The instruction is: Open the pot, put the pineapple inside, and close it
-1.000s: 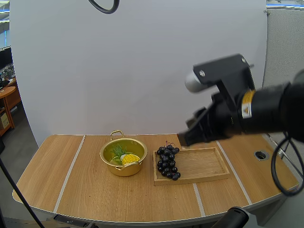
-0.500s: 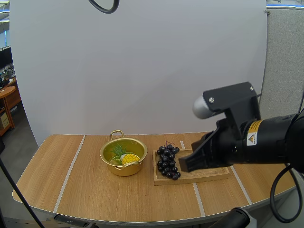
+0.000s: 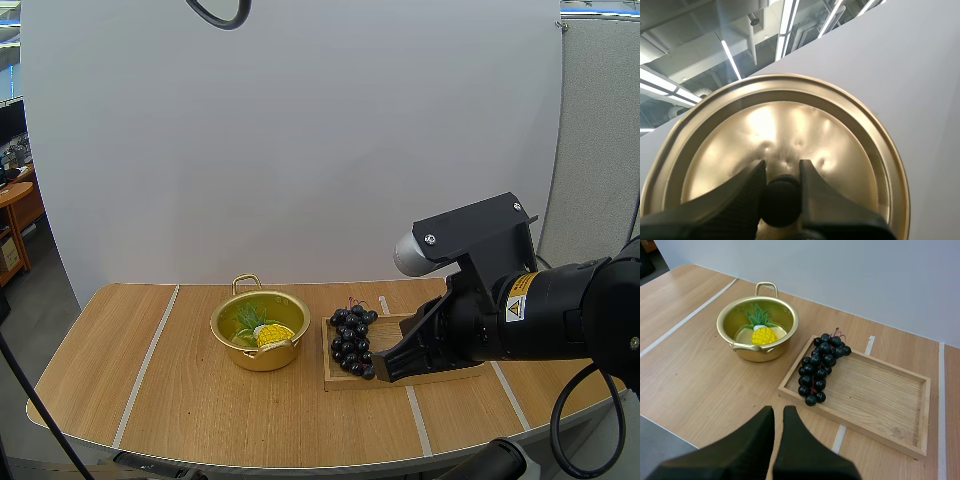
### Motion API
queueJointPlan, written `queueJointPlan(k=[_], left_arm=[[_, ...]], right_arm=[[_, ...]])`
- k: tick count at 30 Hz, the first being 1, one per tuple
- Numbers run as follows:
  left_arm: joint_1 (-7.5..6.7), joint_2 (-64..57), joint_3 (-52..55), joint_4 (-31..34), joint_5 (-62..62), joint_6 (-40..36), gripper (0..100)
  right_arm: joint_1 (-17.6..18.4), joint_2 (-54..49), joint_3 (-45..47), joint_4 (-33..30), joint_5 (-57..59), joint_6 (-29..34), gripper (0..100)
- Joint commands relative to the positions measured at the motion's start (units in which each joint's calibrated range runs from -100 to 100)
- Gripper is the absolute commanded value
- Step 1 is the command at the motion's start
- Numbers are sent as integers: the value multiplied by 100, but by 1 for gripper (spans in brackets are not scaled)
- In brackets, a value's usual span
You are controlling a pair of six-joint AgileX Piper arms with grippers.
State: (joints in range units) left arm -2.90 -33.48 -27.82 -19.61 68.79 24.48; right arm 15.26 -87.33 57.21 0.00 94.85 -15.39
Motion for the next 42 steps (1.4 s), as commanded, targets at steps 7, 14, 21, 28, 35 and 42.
queueJointPlan(k=[7, 14, 21, 28, 35, 42], left_arm=[[-16, -20, -36, 53, -191, -45, 0], [-16, -20, -36, 53, -191, -45, 0], [-16, -20, -36, 53, -191, -45, 0], [-16, -63, -36, 53, 1192, -45, 0], [-16, 176, -22, 53, 3121, -35, 0], [-16, 748, 149, 53, 3121, -95, 0]], right_arm=[[-252, -46, 20, 35, -31, -109, 0], [-385, -46, 20, 376, -424, -217, 0], [-395, -34, 20, 502, -494, -522, 0], [-395, -34, 20, 697, -478, -713, 0], [-395, -34, 20, 697, -399, -726, 0], [-395, -34, 20, 697, -399, -726, 0]])
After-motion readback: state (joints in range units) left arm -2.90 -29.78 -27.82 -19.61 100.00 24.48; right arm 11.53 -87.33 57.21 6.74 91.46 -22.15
